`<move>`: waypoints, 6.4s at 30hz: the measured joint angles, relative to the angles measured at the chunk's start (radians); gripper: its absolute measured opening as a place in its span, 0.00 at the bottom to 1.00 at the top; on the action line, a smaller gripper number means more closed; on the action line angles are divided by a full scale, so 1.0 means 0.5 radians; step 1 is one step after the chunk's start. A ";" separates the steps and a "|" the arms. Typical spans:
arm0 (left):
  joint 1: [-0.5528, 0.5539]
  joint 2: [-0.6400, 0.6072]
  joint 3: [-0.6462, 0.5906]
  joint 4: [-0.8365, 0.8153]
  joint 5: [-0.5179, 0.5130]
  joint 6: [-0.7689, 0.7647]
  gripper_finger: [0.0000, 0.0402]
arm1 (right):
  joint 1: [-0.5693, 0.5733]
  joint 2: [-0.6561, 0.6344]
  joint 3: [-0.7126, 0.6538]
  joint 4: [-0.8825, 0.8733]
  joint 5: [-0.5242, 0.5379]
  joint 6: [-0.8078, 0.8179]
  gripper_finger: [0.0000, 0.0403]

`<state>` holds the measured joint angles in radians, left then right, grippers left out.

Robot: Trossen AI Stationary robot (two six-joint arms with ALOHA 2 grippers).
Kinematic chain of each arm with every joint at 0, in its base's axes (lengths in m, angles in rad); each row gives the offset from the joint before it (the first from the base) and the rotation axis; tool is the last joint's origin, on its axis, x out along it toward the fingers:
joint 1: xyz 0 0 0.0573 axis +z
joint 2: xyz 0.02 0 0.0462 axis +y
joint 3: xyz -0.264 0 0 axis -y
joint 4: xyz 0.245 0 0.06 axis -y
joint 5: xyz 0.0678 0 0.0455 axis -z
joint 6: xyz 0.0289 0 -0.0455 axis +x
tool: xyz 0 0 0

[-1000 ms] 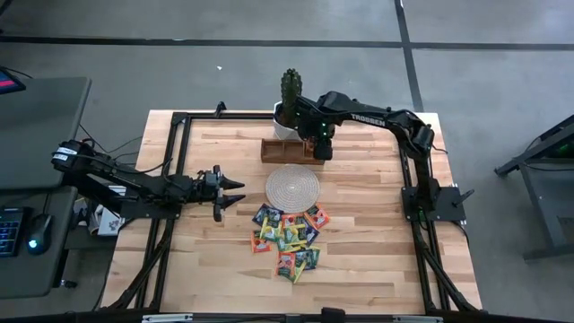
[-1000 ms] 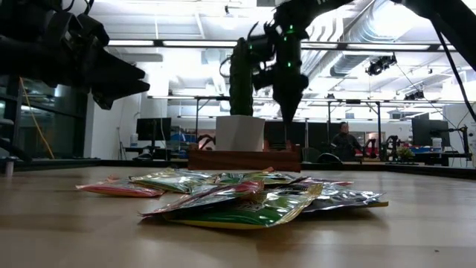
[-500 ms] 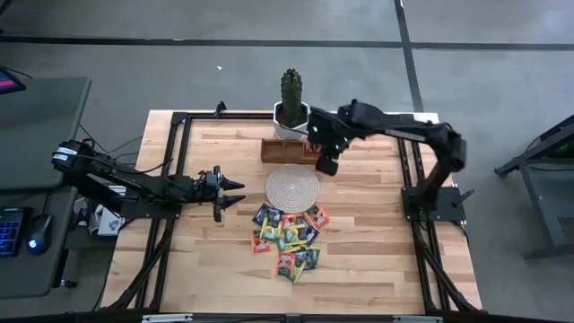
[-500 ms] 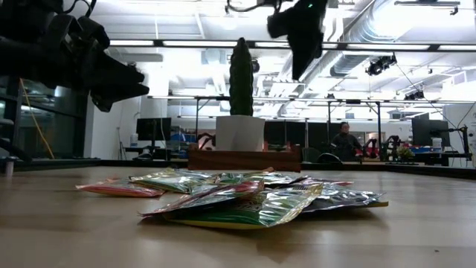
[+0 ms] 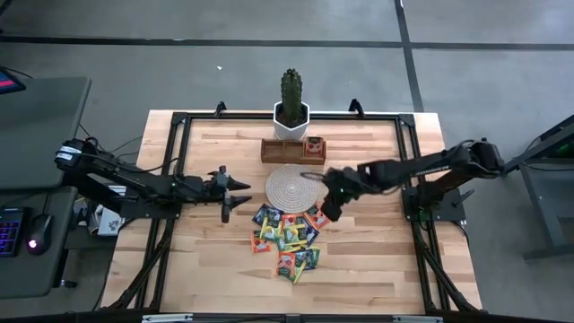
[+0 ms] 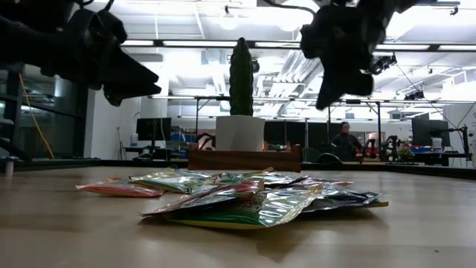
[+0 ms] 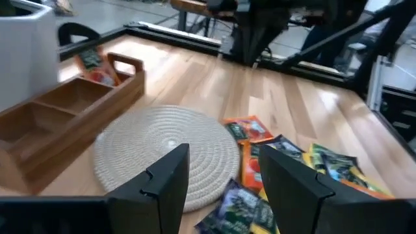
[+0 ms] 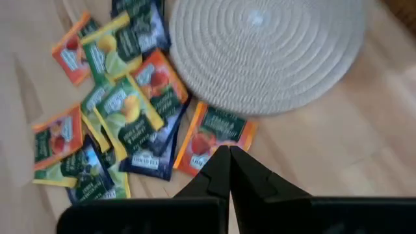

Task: Pick & Place Tea
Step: Put the orange tea bag into the right section of the wooden organizer

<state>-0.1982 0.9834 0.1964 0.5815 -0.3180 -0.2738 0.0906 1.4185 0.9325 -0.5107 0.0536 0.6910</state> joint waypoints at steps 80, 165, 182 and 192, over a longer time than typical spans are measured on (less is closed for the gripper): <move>0.094 1.618 1.378 -0.959 0.781 0.592 0.00 | 0.427 0.320 -0.498 1.186 0.455 0.539 0.00; 0.095 1.852 1.382 -0.810 0.690 0.485 0.00 | -0.028 0.762 -0.495 1.867 -0.315 1.000 0.01; 0.095 1.854 1.384 -0.799 0.707 0.485 0.00 | -0.037 0.615 -0.494 1.772 -0.298 0.910 0.00; 0.097 1.857 1.381 -0.811 0.731 0.485 0.00 | -0.039 0.417 -0.496 1.479 -0.171 0.813 0.00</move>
<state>-0.1497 1.9121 0.8871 0.1760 0.0473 -0.0315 0.0711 1.6268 0.6847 0.2290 -0.0318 1.0973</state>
